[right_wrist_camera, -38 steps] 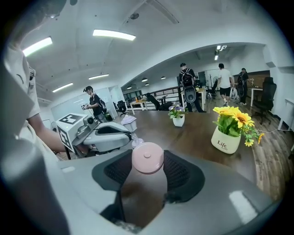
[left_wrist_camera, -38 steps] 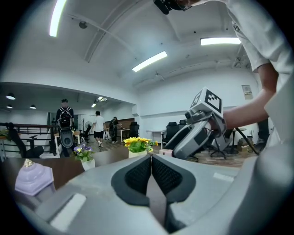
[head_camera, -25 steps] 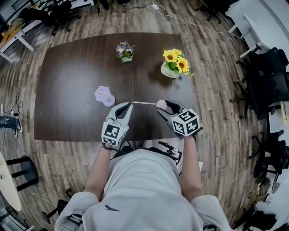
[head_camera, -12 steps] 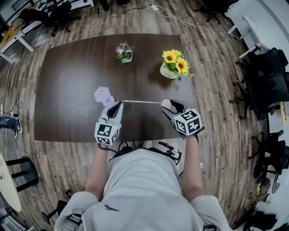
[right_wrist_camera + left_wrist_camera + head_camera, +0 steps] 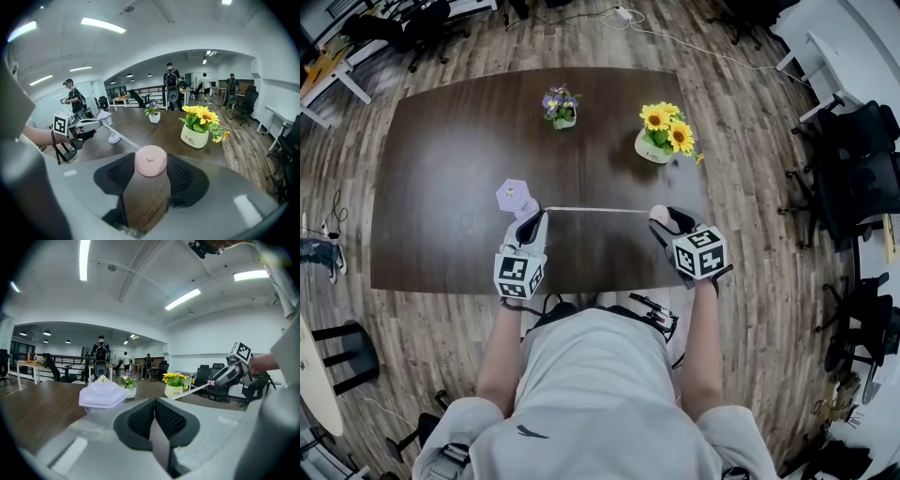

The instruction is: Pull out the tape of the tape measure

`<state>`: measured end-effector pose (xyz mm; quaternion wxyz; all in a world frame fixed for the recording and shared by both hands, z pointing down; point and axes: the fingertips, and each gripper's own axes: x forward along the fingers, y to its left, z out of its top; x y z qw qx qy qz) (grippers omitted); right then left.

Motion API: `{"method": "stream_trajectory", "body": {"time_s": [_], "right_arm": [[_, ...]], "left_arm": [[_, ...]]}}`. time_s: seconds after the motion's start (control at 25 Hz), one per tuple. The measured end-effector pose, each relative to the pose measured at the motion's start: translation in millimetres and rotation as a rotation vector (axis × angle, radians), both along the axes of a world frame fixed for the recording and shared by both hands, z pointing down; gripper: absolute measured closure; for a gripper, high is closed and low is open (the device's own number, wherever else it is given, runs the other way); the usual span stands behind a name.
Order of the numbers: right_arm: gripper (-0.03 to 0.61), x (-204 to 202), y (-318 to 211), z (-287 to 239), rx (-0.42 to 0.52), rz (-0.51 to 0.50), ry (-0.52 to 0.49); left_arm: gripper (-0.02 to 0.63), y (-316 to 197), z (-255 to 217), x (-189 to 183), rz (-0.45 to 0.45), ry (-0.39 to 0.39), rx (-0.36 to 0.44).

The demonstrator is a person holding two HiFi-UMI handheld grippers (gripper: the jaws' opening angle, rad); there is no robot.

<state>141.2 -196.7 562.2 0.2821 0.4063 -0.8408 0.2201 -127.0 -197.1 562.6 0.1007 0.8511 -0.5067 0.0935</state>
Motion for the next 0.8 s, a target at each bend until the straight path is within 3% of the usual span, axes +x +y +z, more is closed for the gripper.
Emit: {"method": "stream_trajectory", "body": {"time_s": [0.2, 0.8], "right_arm": [[0.364, 0.7, -1.7, 17.0, -0.024, -0.001, 0.021], [0.364, 9.5, -5.3, 134.3, -0.184, 0.072, 0.168]], "left_arm": [[0.601, -3.4, 22.3, 1.2, -0.026, 0.005, -0.055], [0.6, -14.8, 111.9, 22.0, -0.053, -0.102, -0.276]]}}
